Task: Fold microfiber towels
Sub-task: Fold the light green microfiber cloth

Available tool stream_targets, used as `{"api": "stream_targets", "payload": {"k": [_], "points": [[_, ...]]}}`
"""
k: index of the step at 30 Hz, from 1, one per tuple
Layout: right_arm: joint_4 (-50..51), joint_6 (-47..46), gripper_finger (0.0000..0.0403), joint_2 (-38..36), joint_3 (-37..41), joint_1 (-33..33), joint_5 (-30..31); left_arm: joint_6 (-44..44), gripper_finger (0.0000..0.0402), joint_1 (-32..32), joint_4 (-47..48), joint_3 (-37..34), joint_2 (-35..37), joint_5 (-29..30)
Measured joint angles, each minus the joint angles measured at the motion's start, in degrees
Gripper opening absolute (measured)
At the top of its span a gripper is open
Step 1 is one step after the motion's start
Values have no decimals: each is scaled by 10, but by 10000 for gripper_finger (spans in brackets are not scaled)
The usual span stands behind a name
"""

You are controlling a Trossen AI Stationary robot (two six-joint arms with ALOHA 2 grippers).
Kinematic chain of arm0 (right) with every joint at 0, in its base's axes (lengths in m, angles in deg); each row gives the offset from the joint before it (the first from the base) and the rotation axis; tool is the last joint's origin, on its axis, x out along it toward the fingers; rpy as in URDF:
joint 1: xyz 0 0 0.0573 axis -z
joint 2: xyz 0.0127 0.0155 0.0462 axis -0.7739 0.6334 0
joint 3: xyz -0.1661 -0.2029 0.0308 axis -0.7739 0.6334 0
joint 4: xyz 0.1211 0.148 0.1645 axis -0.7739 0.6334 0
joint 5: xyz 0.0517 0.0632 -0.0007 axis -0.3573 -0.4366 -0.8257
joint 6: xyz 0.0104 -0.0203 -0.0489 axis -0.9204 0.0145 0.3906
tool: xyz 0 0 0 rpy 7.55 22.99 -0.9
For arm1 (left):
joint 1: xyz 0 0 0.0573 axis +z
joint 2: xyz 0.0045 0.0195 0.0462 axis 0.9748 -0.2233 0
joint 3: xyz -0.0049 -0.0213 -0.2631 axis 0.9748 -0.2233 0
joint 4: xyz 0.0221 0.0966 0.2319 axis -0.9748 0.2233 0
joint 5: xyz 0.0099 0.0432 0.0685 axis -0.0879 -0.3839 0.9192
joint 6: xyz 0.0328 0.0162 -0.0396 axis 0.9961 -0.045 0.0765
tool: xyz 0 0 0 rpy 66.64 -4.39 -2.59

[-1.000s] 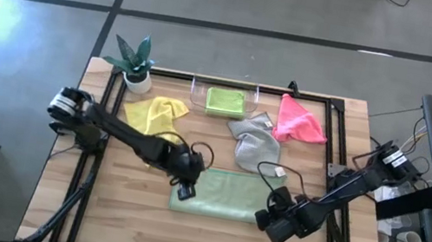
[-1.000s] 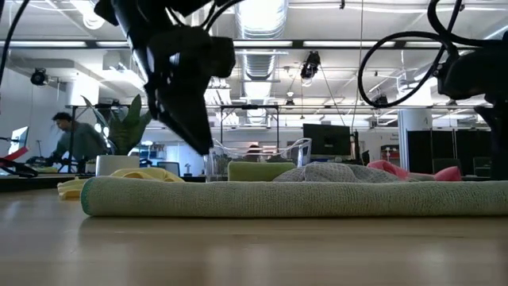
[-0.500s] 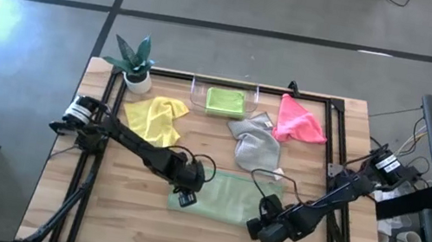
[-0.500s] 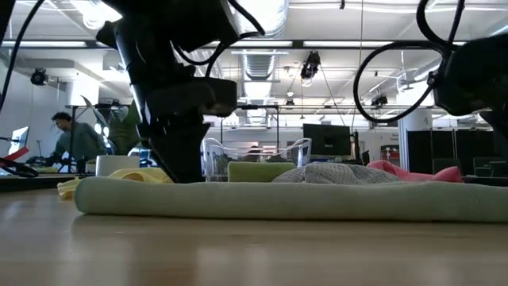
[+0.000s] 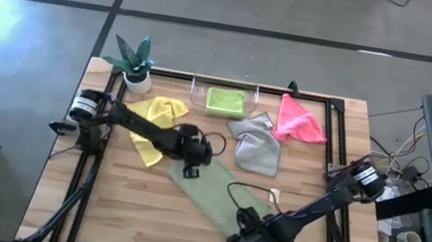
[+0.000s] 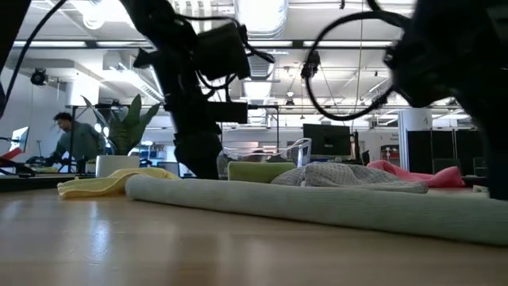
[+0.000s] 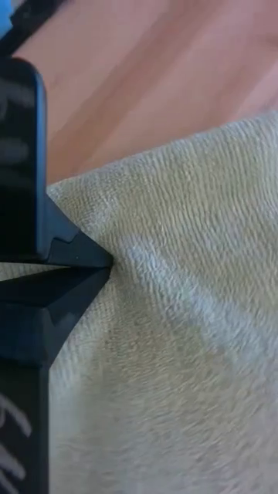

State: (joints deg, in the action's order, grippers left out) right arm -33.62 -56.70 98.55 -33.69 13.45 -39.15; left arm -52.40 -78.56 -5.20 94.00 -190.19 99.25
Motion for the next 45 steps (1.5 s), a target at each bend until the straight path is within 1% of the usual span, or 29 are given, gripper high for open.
{"api": "stream_targets", "payload": {"k": [3,6,9,12,15,17,20,23,33,36,40,45], "points": [[4,24,9,18,-31,10,-2,25,132,34,-1,2,0,0],[25,35,9,18,-42,20,-1,36,132,56,9,3,7,-6],[78,39,9,9,-49,28,13,37,132,61,27,5,27,-22],[91,50,9,-7,-53,32,25,43,132,55,54,5,60,-47],[91,57,9,-21,-53,34,31,18,132,39,63,4,93,-101],[94,57,9,-27,-53,35,35,1,132,27,63,1,111,-155],[110,56,9,-37,-53,36,41,-1,132,10,62,-3,121,-233],[123,57,9,-46,-52,37,46,-1,132,-4,61,-14,120,-272],[175,72,9,-73,-51,47,46,4,132,-5,55,-59,82,-277],[182,72,9,-75,-51,50,46,4,132,-1,44,-68,68,-267],[186,72,9,-75,-50,51,46,21,132,8,19,-69,52,-222],[187,68,9,-75,-48,51,46,68,132,32,-28,-66,41,-131]]}}
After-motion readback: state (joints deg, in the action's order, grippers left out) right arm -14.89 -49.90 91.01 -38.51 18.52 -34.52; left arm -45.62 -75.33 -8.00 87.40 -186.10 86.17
